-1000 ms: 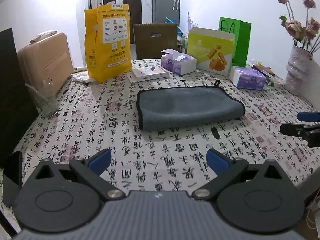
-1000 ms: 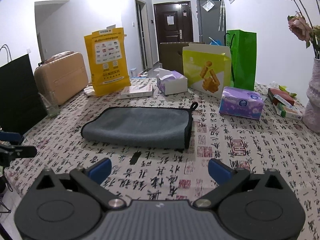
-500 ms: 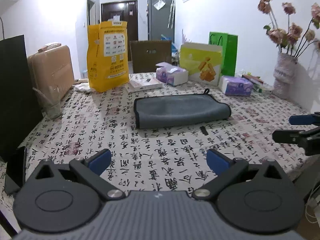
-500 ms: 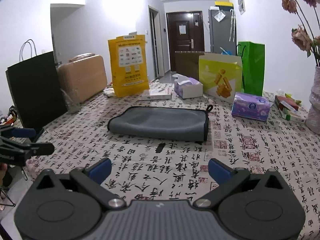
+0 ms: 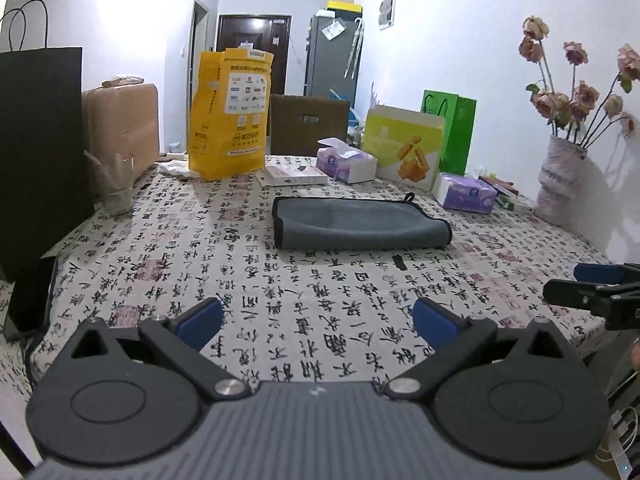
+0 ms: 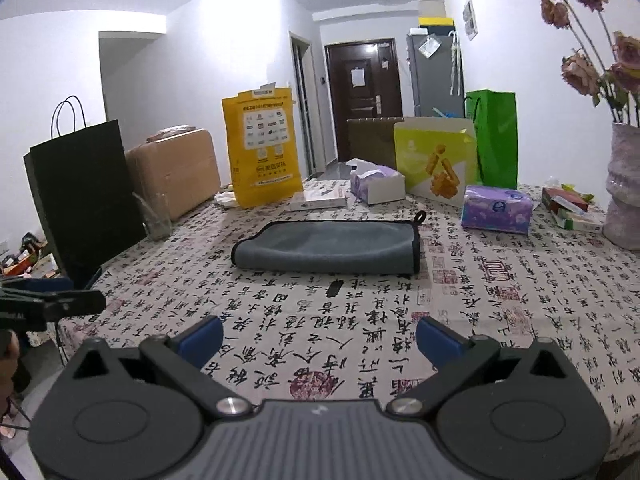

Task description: Fold towel

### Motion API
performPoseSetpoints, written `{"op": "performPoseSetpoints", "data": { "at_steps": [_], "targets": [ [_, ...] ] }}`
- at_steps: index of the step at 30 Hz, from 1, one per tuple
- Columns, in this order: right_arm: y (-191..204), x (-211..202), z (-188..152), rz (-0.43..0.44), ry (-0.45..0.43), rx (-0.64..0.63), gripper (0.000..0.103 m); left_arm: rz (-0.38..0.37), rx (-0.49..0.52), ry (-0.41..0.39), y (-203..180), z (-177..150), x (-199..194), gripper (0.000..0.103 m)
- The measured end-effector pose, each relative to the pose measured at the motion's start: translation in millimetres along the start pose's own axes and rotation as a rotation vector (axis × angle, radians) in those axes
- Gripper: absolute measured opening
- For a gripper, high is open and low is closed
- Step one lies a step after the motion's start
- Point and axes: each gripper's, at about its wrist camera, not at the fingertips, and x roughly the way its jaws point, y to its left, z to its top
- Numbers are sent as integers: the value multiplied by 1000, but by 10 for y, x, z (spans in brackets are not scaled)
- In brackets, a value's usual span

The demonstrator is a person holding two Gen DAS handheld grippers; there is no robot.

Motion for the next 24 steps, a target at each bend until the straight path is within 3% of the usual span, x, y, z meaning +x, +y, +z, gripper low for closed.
{"op": "performPoseSetpoints", "data": {
  "at_steps": [10, 24],
  "targets": [
    [134, -159, -344, -15, 1, 31, 103, 129, 2, -62, -144, -333, -181, 103],
    [494, -461, -602, -106, -52, 0, 103, 102, 58, -52, -310, -565, -417, 103]
  ]
}}
